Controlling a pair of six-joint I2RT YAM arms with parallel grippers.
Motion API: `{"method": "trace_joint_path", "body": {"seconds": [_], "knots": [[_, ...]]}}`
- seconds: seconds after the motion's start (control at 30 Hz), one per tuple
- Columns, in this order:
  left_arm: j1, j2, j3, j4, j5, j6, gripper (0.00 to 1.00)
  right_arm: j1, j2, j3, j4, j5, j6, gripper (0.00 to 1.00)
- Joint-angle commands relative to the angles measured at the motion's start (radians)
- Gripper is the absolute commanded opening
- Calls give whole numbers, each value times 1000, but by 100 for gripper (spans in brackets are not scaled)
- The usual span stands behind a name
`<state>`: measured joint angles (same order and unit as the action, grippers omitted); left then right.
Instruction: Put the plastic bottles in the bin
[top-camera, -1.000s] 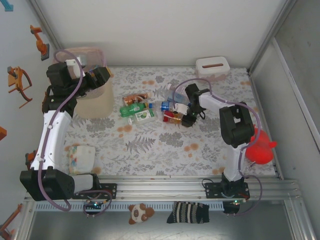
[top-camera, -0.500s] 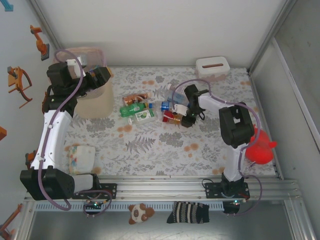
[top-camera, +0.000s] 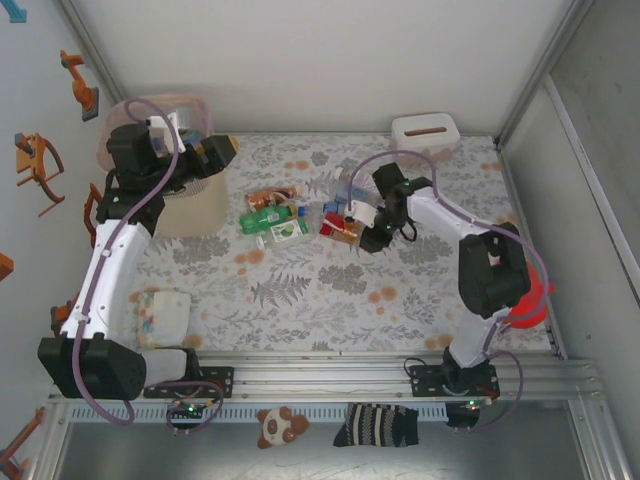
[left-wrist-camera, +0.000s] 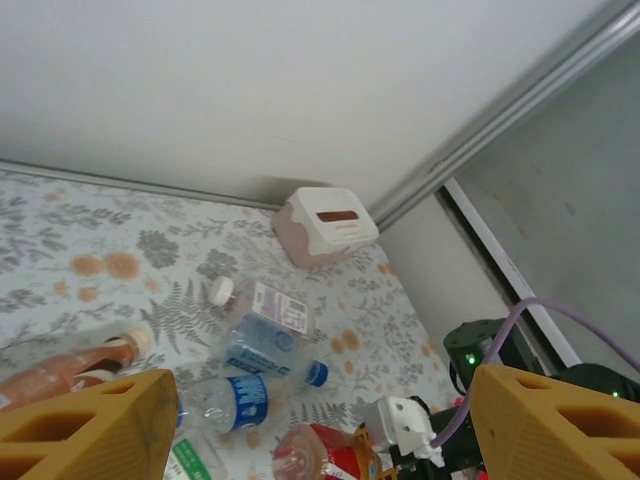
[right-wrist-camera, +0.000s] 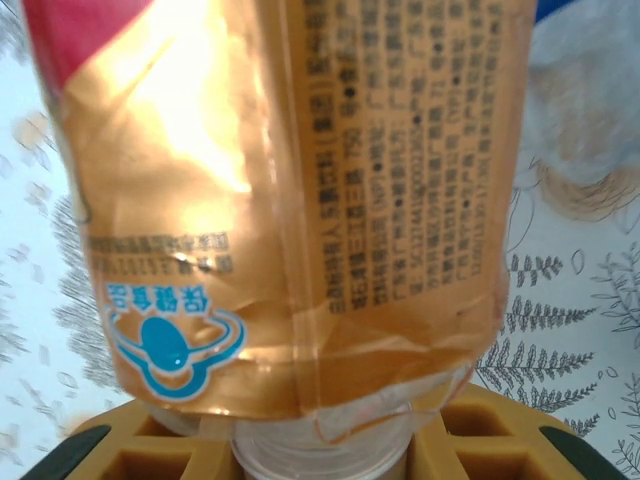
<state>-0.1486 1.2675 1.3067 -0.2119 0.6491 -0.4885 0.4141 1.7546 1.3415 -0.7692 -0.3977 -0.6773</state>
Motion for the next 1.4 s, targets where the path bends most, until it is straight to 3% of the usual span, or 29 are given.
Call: {"method": "trace_joint_path", "body": {"seconds": [0.0, 0.4, 0.57, 1.03, 1.37], "knots": [[-51, -19, -3, 87, 33, 50, 76, 6, -75, -16, 48, -136, 148, 18], [-258, -6, -4, 258, 42, 124, 78, 9, -341, -148, 465, -338, 579, 15], [-317, 27, 23, 304, 57, 119, 80, 23, -415, -184, 618, -333, 709, 13], [-472, 149, 71, 539, 78, 34, 85, 88, -496, -140, 738, -352, 798, 13], [-514, 156, 46, 621, 96, 44, 72, 92, -543, -148, 847, -383, 898, 13]]}}
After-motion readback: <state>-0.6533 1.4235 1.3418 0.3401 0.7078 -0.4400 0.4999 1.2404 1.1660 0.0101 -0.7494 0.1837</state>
